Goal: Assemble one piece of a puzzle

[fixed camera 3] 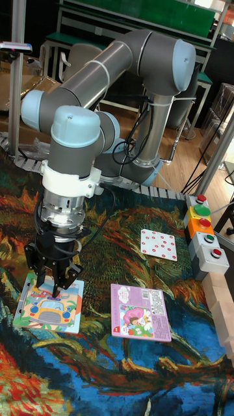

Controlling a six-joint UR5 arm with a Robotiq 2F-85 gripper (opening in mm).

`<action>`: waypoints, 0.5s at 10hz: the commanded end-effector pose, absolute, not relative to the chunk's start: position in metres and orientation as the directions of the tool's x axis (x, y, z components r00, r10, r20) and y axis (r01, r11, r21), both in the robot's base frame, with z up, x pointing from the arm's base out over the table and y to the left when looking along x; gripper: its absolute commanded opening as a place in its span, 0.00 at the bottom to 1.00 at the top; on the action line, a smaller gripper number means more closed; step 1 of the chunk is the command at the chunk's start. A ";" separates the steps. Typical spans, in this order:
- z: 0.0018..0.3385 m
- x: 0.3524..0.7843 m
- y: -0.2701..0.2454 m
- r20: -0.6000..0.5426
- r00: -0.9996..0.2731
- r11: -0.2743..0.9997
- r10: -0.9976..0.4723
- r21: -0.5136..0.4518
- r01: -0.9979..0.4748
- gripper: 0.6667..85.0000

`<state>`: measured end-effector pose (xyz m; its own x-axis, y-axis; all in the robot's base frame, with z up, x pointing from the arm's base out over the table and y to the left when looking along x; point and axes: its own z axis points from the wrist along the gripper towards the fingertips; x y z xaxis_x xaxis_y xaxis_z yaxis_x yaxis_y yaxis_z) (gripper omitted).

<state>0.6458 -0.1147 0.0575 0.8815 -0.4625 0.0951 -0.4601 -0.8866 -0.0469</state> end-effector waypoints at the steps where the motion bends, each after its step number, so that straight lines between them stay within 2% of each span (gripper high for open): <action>1: 0.058 0.637 -0.115 0.066 0.894 -0.897 -0.443 -0.032 -0.441 0.01; 5: 0.058 0.632 -0.120 0.056 0.898 -0.900 -0.436 -0.006 -0.436 0.01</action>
